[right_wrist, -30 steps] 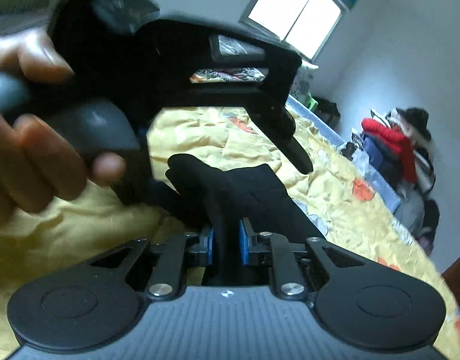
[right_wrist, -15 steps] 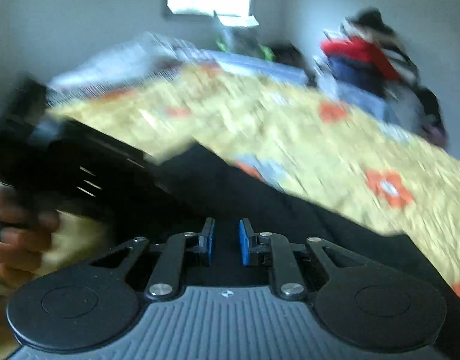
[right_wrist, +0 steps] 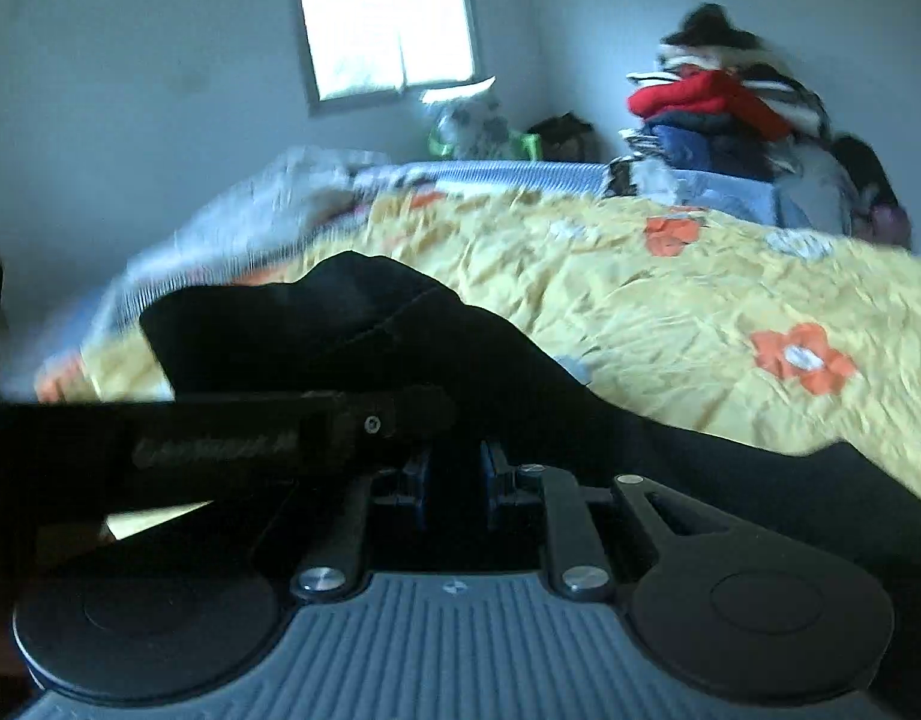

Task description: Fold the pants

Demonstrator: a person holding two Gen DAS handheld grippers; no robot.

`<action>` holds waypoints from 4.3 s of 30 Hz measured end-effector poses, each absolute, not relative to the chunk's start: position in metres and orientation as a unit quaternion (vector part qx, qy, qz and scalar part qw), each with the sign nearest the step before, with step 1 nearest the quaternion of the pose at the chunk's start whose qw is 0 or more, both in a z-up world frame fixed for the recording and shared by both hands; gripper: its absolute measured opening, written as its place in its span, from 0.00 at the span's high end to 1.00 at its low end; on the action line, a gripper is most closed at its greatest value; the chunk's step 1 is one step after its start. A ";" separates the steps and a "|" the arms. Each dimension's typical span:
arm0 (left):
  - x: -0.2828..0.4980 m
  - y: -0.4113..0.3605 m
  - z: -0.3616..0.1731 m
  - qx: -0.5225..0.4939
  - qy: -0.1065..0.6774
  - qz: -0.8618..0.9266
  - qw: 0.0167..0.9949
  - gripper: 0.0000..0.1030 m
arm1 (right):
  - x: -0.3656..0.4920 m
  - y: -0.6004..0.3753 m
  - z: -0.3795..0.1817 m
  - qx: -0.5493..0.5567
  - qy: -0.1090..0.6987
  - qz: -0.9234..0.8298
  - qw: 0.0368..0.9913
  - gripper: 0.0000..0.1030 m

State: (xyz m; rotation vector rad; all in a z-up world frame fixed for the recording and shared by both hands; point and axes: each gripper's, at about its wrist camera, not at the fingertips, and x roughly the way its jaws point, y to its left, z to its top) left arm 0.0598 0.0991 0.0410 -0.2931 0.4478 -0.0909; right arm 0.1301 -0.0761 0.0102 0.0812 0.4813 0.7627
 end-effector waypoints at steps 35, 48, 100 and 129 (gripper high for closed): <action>0.108 -0.199 0.006 -0.006 0.286 -0.301 0.910 0.73 | 0.081 -0.365 -0.035 0.211 0.217 0.123 0.945 0.83; 0.088 -0.171 0.013 -0.024 0.288 -0.367 0.884 0.21 | 0.050 -0.410 -0.042 0.150 0.262 0.039 0.952 0.49; 0.126 -0.040 -0.040 -0.096 0.354 -0.305 0.879 0.03 | 0.122 -0.445 -0.070 0.268 0.299 0.251 0.881 0.19; 0.178 0.041 0.017 0.007 0.263 -0.102 0.959 0.79 | 0.213 -0.312 -0.039 0.200 0.325 0.224 0.897 0.63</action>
